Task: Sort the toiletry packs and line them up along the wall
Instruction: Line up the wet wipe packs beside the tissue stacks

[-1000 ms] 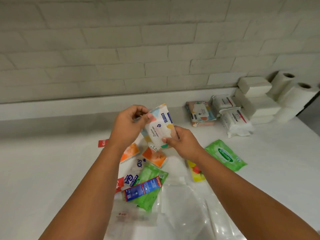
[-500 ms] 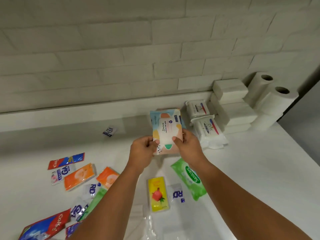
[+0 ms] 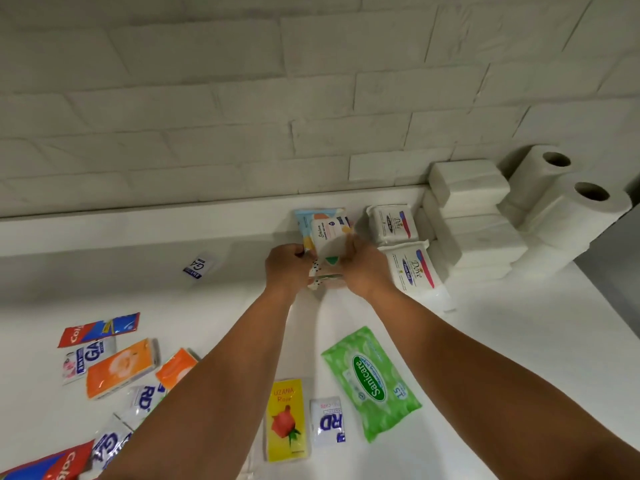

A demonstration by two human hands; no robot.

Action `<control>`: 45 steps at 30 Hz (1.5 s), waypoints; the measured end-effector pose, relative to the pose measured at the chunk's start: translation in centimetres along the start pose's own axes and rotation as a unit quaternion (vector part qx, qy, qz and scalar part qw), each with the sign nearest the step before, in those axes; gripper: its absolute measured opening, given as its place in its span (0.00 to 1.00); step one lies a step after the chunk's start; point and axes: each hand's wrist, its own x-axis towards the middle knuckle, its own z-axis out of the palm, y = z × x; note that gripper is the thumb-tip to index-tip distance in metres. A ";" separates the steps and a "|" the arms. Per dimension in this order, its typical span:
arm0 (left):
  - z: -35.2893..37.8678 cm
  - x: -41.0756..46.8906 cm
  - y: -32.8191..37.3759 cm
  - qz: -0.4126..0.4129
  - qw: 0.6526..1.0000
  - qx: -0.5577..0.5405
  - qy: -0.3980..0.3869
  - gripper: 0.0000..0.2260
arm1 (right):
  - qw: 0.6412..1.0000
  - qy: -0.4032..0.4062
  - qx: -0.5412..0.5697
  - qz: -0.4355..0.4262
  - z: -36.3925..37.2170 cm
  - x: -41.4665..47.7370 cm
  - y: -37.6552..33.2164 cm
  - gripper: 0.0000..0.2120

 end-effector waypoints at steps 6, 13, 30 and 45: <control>0.6 0.7 -1.0 -0.005 1.000 0.026 -0.008 0.10 | 0.999 -0.005 0.036 0.011 0.8 -0.2 0.7 0.22; 1.9 0.6 -0.6 0.024 0.993 0.113 -0.017 0.13 | 0.999 -0.030 0.029 0.014 0.3 0.1 0.8 0.24; -0.4 -4.6 0.1 0.060 0.990 0.123 -0.025 0.11 | 0.995 0.057 0.068 -0.053 -1.4 -6.0 0.8 0.35; 0.5 -13.3 -4.8 0.130 0.910 0.340 -0.200 0.29 | 0.997 -0.032 -0.048 0.051 -2.1 -18.9 6.9 0.32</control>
